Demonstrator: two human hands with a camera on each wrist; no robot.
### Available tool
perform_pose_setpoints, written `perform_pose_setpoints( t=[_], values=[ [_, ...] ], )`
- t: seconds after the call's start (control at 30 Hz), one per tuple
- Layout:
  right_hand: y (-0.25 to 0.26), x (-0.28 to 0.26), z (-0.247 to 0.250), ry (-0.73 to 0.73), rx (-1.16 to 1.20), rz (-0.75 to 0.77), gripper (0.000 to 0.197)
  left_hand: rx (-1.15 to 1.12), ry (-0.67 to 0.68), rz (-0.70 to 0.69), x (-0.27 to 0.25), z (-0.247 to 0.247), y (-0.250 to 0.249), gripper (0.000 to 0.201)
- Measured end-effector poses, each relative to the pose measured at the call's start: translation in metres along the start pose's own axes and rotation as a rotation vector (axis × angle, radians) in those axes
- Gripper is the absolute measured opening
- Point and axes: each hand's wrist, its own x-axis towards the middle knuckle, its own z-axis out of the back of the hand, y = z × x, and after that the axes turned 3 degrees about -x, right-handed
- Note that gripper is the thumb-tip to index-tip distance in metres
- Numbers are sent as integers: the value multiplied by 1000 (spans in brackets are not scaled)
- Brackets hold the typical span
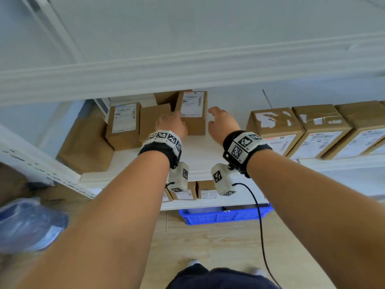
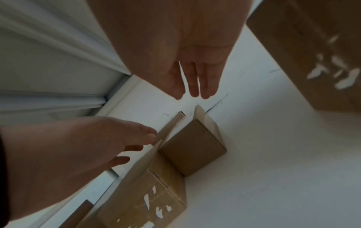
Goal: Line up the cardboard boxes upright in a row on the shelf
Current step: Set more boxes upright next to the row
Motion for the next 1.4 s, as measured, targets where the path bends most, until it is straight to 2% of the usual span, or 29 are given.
perform_pose_setpoints(
  t=[0.23, 0.37, 0.53, 0.63, 0.77, 0.93, 1.03, 1.2, 1.4],
  values=[
    [19, 25, -35, -23, 87, -108, 41, 126, 32, -79, 32, -7, 21, 33],
    [27, 33, -47, 12, 109, -185, 38, 170, 75, -190, 36, -9, 29, 36],
    [26, 27, -47, -6, 179, -253, 50, 166, 63, -227, 28, -2, 24, 32],
    [17, 19, -40, -54, 181, -284, 46, 145, 63, -227, 18, 2, 15, 33],
    [1, 5, -36, -119, 149, -376, 49, 154, 45, -317, 5, -4, 4, 30],
    [-14, -20, -32, -14, -29, -421, 42, -21, 104, -210, -14, -10, -4, 30],
    [-21, -34, -31, 65, -98, -408, 39, -64, 194, -112, -29, -15, -4, 30],
    [-29, -53, -28, 70, -87, -427, 42, -209, 339, 20, -49, -23, -4, 34],
    [-33, -61, -19, 12, -70, -350, 41, -235, 233, 6, -59, -17, -7, 16]
  ],
)
